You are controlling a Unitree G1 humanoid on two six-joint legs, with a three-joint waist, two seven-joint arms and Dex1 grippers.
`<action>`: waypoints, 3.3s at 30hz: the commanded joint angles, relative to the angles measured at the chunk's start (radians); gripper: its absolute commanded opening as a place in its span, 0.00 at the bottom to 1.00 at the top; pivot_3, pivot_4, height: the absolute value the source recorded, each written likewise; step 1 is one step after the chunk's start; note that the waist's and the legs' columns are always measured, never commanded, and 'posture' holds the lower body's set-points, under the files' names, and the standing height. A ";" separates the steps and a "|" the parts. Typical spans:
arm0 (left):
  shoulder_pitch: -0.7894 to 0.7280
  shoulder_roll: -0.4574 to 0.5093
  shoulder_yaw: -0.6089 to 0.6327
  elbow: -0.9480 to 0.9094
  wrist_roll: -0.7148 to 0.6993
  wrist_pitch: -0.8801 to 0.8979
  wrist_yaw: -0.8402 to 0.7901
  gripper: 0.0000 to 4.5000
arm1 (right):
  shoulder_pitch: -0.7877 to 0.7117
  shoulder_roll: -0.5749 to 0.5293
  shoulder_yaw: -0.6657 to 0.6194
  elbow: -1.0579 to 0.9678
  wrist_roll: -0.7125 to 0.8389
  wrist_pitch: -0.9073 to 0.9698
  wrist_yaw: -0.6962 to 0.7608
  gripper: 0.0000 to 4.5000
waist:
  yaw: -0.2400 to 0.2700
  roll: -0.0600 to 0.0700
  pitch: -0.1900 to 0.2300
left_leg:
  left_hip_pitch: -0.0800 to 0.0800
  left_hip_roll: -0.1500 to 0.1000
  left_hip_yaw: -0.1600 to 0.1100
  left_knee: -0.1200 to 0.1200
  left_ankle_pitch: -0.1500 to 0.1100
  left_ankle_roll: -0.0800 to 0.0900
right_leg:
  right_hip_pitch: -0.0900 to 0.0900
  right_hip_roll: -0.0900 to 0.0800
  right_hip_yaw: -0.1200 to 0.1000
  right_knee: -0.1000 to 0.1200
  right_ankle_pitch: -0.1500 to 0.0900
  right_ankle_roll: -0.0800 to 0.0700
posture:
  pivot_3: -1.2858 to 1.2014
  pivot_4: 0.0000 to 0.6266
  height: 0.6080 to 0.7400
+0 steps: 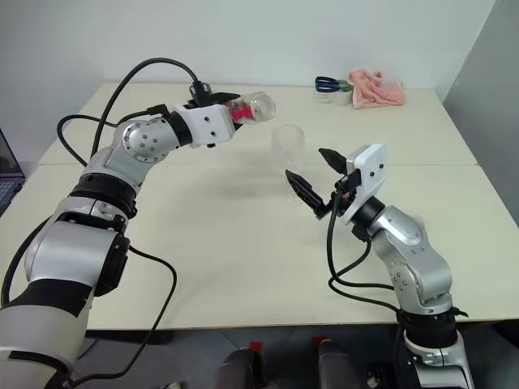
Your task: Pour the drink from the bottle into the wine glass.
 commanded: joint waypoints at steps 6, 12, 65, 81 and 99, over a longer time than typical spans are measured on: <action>-0.087 0.030 -0.026 0.011 0.040 -0.041 0.059 0.38 | 0.096 0.036 -0.017 -0.094 -0.018 -0.055 -0.054 1.00 | -0.001 0.000 0.000 | 0.000 0.000 0.000 0.000 0.000 0.000 | 0.000 0.000 0.000 0.001 0.000 0.000 | 0.52 0.24 1.00; -0.120 0.032 -0.066 0.033 0.094 -0.052 0.113 0.38 | 0.104 0.070 -0.006 -0.098 -0.039 -0.076 -0.086 1.00 | 0.000 0.000 0.000 | 0.001 0.000 0.000 0.001 0.000 0.000 | 0.000 0.001 0.000 0.002 0.000 0.000 | 0.52 0.24 1.00; -0.241 0.063 -0.222 0.102 0.289 -0.067 0.307 0.38 | 0.097 0.084 -0.012 -0.099 -0.047 -0.086 -0.122 1.00 | -0.001 0.000 0.000 | 0.001 0.000 0.000 0.003 0.000 0.000 | 0.000 0.000 0.001 0.006 0.000 0.000 | 0.52 0.24 1.00; -0.265 0.067 -0.252 0.115 0.323 -0.052 0.352 0.38 | 0.095 0.083 -0.015 -0.092 -0.048 -0.088 -0.127 1.00 | -0.001 0.000 0.000 | 0.002 0.000 0.000 0.003 0.000 0.000 | 0.000 0.000 0.001 0.006 0.000 0.000 | 0.52 0.24 1.00; -0.251 0.021 -0.145 0.129 0.178 -0.023 0.246 0.38 | 0.097 0.075 -0.026 -0.094 -0.046 -0.081 -0.132 1.00 | -0.001 0.000 0.000 | 0.002 0.000 0.000 0.003 0.000 0.000 | 0.000 0.000 0.001 0.006 0.000 0.000 | 0.52 0.24 1.00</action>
